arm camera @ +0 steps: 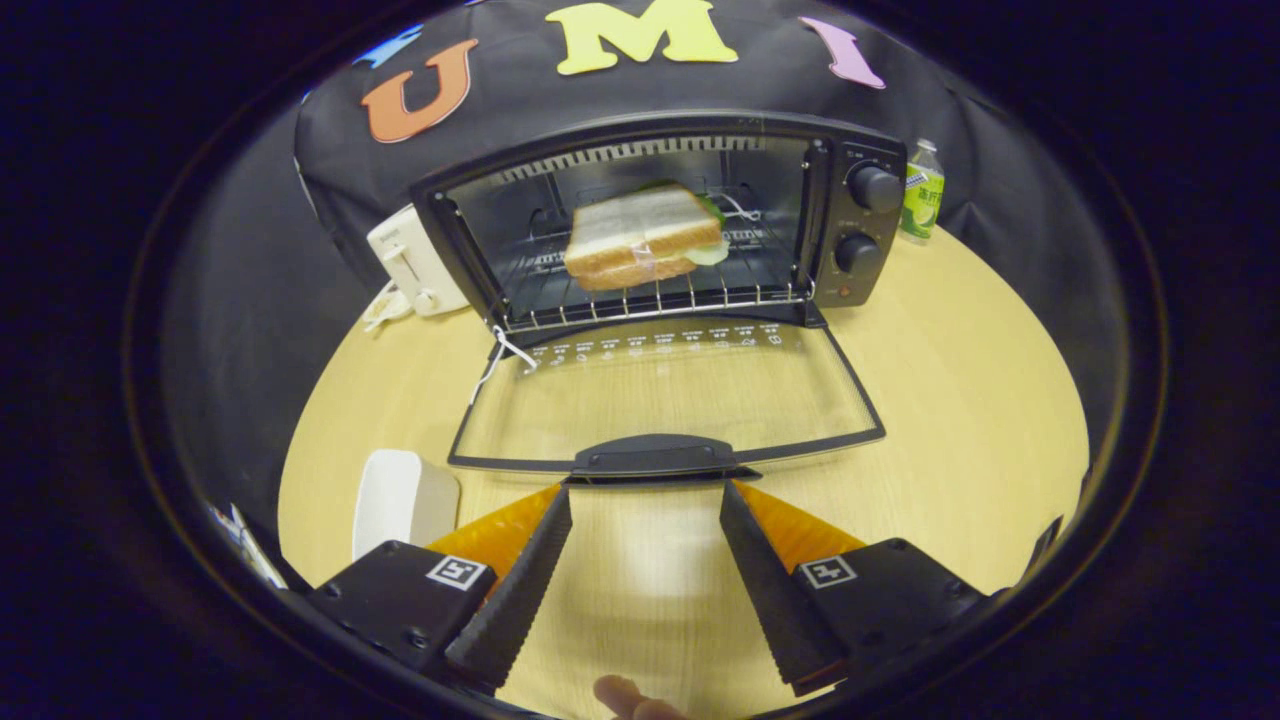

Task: Open the toaster oven, put the food inside, and close the toaster oven door.

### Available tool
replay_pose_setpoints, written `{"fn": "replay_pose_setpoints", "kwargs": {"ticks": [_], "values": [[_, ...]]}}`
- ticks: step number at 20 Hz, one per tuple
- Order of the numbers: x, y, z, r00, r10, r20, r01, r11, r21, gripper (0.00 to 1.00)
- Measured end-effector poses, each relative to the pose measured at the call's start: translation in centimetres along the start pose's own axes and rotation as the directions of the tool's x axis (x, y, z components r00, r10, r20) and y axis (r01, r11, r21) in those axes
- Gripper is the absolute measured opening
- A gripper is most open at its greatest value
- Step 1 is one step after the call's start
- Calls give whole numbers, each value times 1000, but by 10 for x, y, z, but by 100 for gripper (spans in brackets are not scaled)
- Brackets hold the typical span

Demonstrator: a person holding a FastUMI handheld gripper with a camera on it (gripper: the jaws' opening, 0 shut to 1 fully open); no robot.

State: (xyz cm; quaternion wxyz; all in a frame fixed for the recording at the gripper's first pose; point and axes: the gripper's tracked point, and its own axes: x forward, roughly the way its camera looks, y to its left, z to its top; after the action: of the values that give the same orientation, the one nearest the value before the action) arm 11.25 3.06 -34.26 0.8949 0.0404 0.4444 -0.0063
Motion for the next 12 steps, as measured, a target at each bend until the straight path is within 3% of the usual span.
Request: {"fn": "replay_pose_setpoints", "kwargs": {"ticks": [8, 12], "values": [[-2, 6, -1, 1000, -15, 13, 14, 999, 29, 98], [-17, 9, 13, 995, -19, 99, 20, 1000, -10, 98]]}}
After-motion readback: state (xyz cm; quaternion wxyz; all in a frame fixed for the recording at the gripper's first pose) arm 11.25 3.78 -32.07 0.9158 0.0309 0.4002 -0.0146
